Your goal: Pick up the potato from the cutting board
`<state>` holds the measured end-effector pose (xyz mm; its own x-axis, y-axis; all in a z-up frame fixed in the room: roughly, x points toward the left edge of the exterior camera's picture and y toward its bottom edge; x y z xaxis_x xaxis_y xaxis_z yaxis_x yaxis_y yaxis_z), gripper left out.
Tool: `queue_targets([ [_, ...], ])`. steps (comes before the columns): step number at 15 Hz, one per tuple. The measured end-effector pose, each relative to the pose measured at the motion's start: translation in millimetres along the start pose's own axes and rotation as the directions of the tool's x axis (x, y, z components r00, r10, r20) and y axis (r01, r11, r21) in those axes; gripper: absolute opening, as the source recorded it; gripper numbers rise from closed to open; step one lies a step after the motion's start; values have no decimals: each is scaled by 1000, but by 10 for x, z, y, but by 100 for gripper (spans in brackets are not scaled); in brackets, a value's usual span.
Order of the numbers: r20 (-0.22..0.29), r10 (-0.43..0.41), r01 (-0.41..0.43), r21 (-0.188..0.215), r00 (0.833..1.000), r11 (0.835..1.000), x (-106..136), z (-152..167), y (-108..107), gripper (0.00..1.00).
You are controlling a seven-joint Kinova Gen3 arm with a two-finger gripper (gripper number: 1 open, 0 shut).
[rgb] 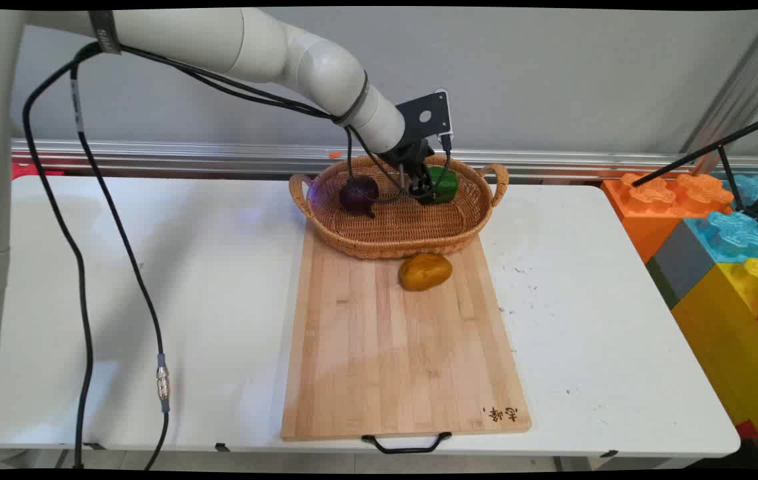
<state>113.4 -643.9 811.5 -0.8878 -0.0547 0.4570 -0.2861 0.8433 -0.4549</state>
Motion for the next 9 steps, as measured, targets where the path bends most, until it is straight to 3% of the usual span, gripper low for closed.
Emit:
queue_targets([
  [6,-14,-64,64,-8,998,998,93,-180,43,100],
  [9,-16,-127,126,-24,992,992,163,-491,166,100],
])
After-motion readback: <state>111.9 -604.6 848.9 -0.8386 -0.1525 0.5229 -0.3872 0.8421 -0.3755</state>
